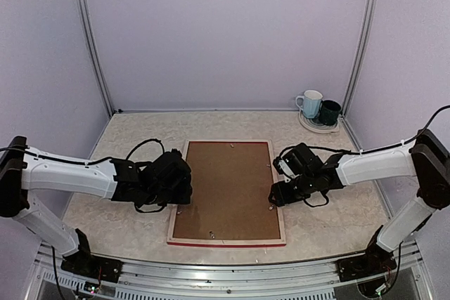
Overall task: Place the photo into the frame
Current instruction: Press the fastener onto the backboard.
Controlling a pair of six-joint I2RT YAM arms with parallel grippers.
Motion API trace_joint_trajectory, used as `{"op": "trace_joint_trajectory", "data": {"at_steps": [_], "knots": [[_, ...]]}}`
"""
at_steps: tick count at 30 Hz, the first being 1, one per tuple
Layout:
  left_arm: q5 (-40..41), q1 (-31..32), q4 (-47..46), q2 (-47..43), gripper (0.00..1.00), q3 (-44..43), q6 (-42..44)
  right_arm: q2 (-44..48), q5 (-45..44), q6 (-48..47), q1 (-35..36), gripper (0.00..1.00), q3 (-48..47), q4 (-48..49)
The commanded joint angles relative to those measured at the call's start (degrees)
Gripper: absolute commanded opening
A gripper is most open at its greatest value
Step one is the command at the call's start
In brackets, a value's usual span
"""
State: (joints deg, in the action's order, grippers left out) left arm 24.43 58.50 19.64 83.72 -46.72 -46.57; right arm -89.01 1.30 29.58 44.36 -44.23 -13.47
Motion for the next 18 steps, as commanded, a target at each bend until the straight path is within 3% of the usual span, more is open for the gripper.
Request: {"op": "trace_joint_trajectory", "data": {"at_steps": [1,11,18], "knots": [[-0.9,2.8,-3.3,2.7,0.51,-6.8,4.1,-1.5,0.0,0.4,0.5,0.57,-1.7,0.3],[-7.9,8.3,-6.3,19.9,0.5,-22.4,9.0,-0.3,1.1,1.0,0.8,0.57,-0.4,0.5],[-11.6,10.0,-7.4,26.5,0.47,-27.4,9.6,1.3,1.8,0.8,1.1,0.57,0.6,0.0]]}}
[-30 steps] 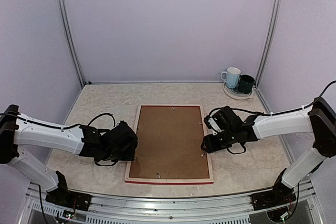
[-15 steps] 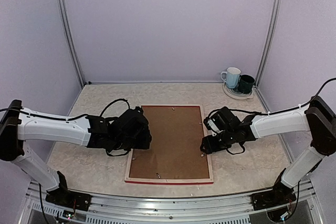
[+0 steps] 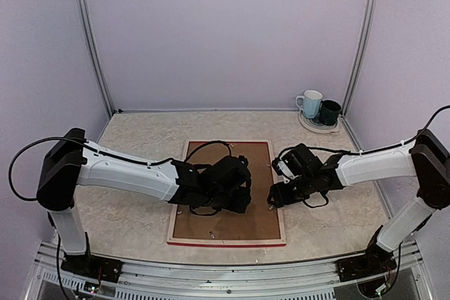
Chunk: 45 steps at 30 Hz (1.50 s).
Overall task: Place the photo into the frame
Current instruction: Press the fastener onto the backboard.
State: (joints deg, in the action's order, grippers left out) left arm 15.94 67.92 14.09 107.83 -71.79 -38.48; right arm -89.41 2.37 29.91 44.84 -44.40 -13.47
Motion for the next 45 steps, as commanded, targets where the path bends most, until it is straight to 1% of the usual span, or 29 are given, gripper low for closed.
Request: {"op": "trace_joint_trajectory", "data": {"at_steps": [1,7,21,32,45], "knots": [[-3.5,0.7,-2.1,3.0,0.46,-2.4,1.4,1.4,0.9,0.5,0.6,0.56,0.9,0.1],[-4.8,1.1,-3.3,5.1,0.44,-2.3,0.8,0.0,1.3,0.7,0.9,0.53,1.5,1.0],[-7.1,1.2,-4.9,9.4,0.43,-1.2,-0.2,-1.9,1.3,0.3,1.3,0.5,2.7,1.2],[-7.1,1.0,-4.8,9.9,0.43,-0.6,-0.8,-2.5,0.4,-1.7,1.4,0.45,2.8,-1.4],[-7.2,0.4,-4.1,10.6,0.43,-1.0,-1.4,-5.5,2.7,-4.8,2.8,0.44,3.9,-3.2]]}}
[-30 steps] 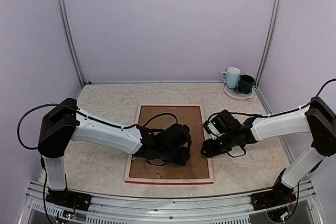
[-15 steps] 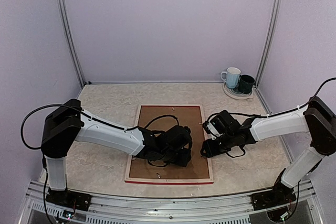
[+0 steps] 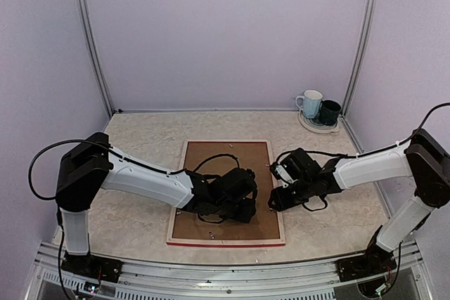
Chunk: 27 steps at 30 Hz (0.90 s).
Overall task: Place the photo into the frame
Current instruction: Press the fastener onto the backboard.
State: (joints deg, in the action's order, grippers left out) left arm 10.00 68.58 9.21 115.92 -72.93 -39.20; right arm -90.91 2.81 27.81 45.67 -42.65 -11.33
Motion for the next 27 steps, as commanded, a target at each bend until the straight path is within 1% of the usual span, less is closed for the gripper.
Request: {"op": "trace_joint_trajectory", "data": {"at_steps": [1,10,14,19,27], "knots": [[-1.3,-0.3,0.7,2.5,0.43,0.0,-0.7,-3.9,1.7,-2.6,2.1,0.44,2.1,-5.8],[-1.6,-0.2,0.3,2.4,0.43,0.0,-0.9,2.9,-0.9,-1.6,2.1,0.5,-1.2,-5.9],[-1.7,-0.2,0.3,2.5,0.43,0.0,-0.8,5.4,-1.8,-1.0,2.0,0.5,-2.1,-6.2],[-2.0,-0.2,0.0,2.5,0.43,0.2,-0.9,5.2,-1.4,-1.2,2.0,0.49,-1.7,-6.9],[-2.2,0.0,-0.3,2.6,0.43,0.0,-0.8,2.2,-2.4,-1.1,2.0,0.46,-1.1,-7.5]]}}
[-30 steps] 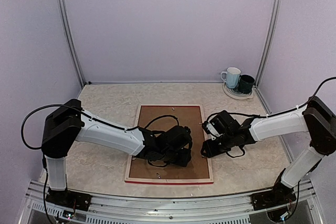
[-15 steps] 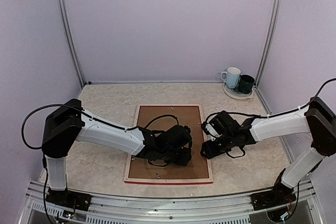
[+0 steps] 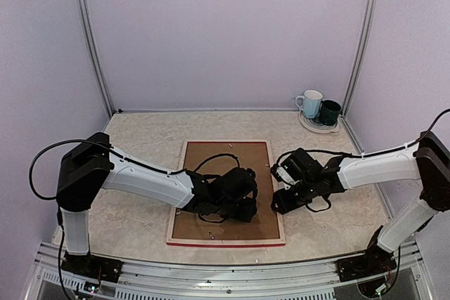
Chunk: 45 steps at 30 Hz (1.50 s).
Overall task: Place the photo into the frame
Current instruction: Press the fastener onto the backboard.
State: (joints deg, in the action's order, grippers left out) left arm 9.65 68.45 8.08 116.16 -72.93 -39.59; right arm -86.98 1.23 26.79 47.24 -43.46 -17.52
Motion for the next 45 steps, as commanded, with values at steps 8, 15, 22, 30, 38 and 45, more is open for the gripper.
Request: {"op": "trace_joint_trajectory", "data": {"at_steps": [8,15,22,30,38,45], "knots": [[-1.9,0.2,0.8,2.4,0.43,0.2,-0.6,-5.3,-0.8,-0.5,0.4,0.43,-0.3,-0.8],[-1.9,0.3,0.9,2.7,0.42,0.2,-0.4,-5.4,-3.7,0.0,0.5,0.32,0.2,-1.1],[-1.8,0.3,1.1,2.8,0.42,0.2,-0.3,-5.5,-1.6,-0.2,0.5,0.24,0.9,0.0],[-1.7,0.3,1.0,2.8,0.42,0.4,-0.5,-4.4,-1.3,-0.3,0.4,0.11,0.4,-0.1],[-1.6,0.3,1.2,2.2,0.42,0.4,-0.3,-0.1,0.7,-0.5,0.4,0.34,-2.8,-2.6],[-1.4,0.3,1.5,1.6,0.42,-0.6,-0.1,2.2,-4.7,-1.4,0.4,0.34,-6.9,-8.7]]}}
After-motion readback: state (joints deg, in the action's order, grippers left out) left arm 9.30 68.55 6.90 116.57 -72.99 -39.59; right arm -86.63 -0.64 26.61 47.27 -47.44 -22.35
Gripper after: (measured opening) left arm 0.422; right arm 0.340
